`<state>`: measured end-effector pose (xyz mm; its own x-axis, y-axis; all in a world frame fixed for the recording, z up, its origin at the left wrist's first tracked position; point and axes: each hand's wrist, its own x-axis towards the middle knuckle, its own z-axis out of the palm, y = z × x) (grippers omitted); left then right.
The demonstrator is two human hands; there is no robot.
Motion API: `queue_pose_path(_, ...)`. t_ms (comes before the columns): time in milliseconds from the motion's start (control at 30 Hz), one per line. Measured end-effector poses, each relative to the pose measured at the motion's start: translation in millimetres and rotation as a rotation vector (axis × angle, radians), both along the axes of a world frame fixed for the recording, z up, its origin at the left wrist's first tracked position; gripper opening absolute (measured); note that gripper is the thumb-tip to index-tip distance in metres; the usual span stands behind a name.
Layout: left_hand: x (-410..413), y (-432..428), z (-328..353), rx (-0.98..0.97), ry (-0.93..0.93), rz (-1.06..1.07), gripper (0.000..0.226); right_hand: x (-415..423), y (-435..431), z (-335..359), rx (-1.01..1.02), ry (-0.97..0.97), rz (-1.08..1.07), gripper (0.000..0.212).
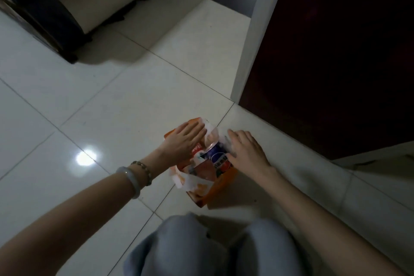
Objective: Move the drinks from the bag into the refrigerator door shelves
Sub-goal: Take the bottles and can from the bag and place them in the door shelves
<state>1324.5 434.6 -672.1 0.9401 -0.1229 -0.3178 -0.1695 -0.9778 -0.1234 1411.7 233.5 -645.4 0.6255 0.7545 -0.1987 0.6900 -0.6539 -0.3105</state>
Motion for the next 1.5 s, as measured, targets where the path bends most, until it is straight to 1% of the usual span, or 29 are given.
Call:
queue_pose_path(100,7,2,-37,-0.001,0.054,0.008,0.084,6,13,-45,0.005,0.008,0.021,0.059)
queue_pose_path(200,17,3,-57,-0.018,0.056,0.006,0.084,10,24,-74,-0.047,0.039,0.006,0.056)
queue_pose_path(300,25,-1,-74,-0.038,0.062,-0.071,0.081,9,33,-91,-0.098,0.073,-0.02,0.067)
queue_pose_path(367,27,0,-83,-0.047,0.076,-0.099,0.075,8,37,-98,-0.129,0.087,-0.039,0.076)
queue_pose_path(500,20,7,-97,-0.049,0.127,-0.105,0.07,8,44,-102,-0.194,0.114,-0.051,0.094)
queue_pose_path(567,18,7,-100,-0.056,0.137,-0.111,0.066,5,50,-103,-0.202,0.16,-0.044,0.098)
queue_pose_path(667,17,7,-107,-0.068,0.14,-0.184,0.058,0,57,-106,-0.192,0.193,-0.053,0.099)
queue_pose_path(733,16,9,-111,-0.054,0.115,-0.237,0.055,-3,57,-108,-0.202,0.198,-0.063,0.095)
queue_pose_path(833,18,6,-100,0.051,0.121,-0.286,0.047,-7,54,-96,-0.199,0.159,-0.059,0.088)
queue_pose_path(933,14,4,-88,0.106,0.11,-0.301,0.041,-6,49,-79,-0.111,0.105,-0.049,0.087)
queue_pose_path(1033,5,9,-64,0.069,0.087,-0.264,0.044,-5,44,-45,-0.051,0.101,-0.027,0.075)
queue_pose_path(1100,1,11,-33,0.024,0.097,-0.23,0.046,-5,39,-13,-0.022,0.108,-0.03,0.075)
queue_pose_path(1167,1,13,8,-0.004,0.083,-0.207,0.055,-4,33,31,0.008,0.104,-0.055,0.075)
queue_pose_path(1233,1,13,58,-0.06,0.049,-0.196,0.061,-1,26,84,0.047,0.104,-0.077,0.073)
queue_pose_path(1367,-3,4,174,-0.175,-0.035,-0.151,0.066,6,6,214,0.101,0.09,-0.098,0.07)
queue_pose_path(1500,-5,-8,297,-0.264,-0.04,-0.047,0.061,7,-13,347,0.13,0.056,-0.12,0.071)
